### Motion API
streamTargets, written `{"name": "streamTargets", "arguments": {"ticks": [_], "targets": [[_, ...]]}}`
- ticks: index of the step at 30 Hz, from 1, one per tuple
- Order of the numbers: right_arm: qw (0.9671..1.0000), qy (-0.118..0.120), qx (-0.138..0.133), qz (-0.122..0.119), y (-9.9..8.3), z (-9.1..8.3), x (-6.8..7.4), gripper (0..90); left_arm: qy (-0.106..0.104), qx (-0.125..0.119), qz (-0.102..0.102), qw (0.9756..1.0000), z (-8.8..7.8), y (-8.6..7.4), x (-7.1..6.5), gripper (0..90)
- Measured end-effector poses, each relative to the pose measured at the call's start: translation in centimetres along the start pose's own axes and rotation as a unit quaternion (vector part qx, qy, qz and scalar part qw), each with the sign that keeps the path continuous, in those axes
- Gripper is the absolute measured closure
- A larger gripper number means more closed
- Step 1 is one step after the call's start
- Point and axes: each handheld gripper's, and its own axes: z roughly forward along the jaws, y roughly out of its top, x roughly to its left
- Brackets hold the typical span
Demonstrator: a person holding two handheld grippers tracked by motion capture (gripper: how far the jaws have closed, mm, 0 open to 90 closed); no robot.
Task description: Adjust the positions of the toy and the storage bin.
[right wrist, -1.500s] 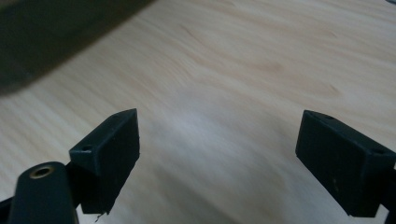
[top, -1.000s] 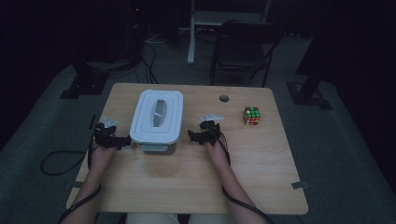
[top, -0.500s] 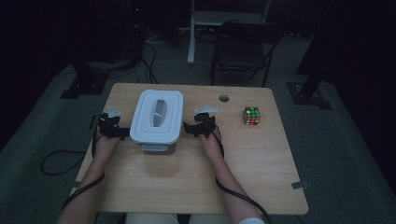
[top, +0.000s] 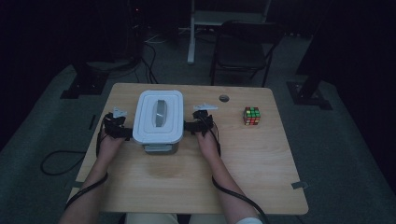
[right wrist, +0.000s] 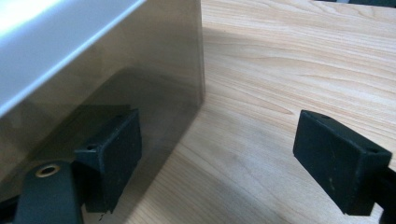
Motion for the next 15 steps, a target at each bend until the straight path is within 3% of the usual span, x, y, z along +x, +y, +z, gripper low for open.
{"name": "streamTargets", "arguments": {"ticks": [5, 9, 15], "targets": [[1.0000, -0.001, 0.000, -0.009, -0.2, -0.2, 0.0, 15.6, 0.006, 0.005, 0.009, 0.9999, -0.1, 0.2, -0.5, 0.7], [0.9999, 0.007, -0.004, -0.006, -0.6, -0.6, -0.4, 16.2, 0.012, 0.007, 0.030, 0.9994, -0.2, 0.6, -1.3, 1.3], [1.0000, 0.009, -0.002, -0.001, -1.1, -1.2, -1.1, 16.3, 0.006, 0.008, 0.036, 0.9993, 0.1, 0.9, -2.2, 1.3]]}}
